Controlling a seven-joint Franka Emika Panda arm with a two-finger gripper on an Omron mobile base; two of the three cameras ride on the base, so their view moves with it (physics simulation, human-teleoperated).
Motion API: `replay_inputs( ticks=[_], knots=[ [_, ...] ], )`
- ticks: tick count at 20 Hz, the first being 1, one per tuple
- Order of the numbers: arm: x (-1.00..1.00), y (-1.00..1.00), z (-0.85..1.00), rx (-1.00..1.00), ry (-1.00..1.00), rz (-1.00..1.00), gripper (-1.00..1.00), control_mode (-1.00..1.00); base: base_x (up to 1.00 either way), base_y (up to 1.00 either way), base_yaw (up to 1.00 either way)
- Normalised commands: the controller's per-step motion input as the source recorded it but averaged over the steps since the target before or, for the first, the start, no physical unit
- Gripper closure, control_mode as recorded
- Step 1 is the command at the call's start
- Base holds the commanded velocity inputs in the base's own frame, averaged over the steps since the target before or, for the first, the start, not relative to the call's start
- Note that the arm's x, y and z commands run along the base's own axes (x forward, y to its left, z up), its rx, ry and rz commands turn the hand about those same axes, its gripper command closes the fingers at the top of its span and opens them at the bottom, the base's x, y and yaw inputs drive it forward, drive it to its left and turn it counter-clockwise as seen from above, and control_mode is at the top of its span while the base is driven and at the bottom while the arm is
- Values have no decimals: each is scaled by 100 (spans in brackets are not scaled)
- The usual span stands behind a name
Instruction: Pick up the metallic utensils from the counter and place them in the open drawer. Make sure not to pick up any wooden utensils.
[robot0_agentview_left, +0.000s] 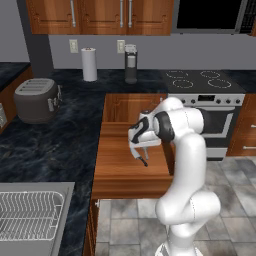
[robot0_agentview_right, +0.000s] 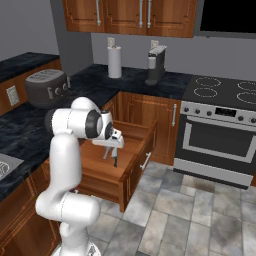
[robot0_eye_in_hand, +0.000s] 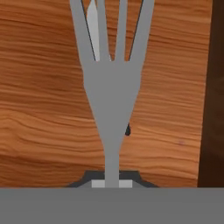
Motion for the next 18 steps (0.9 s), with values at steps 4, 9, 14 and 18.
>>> replay_inputs(
  ticks=[4,9,14,18],
  knots=[
    [41,0,-37,0,0,0,100,-100,0,0,0],
    [38,0,-38,0,0,0,100,-100,0,0,0],
    [41,0,-39,0,0,0,100,-100,0,0,0],
    [39,0,-38,0,0,0,100,-100,0,0,0]
  ],
)
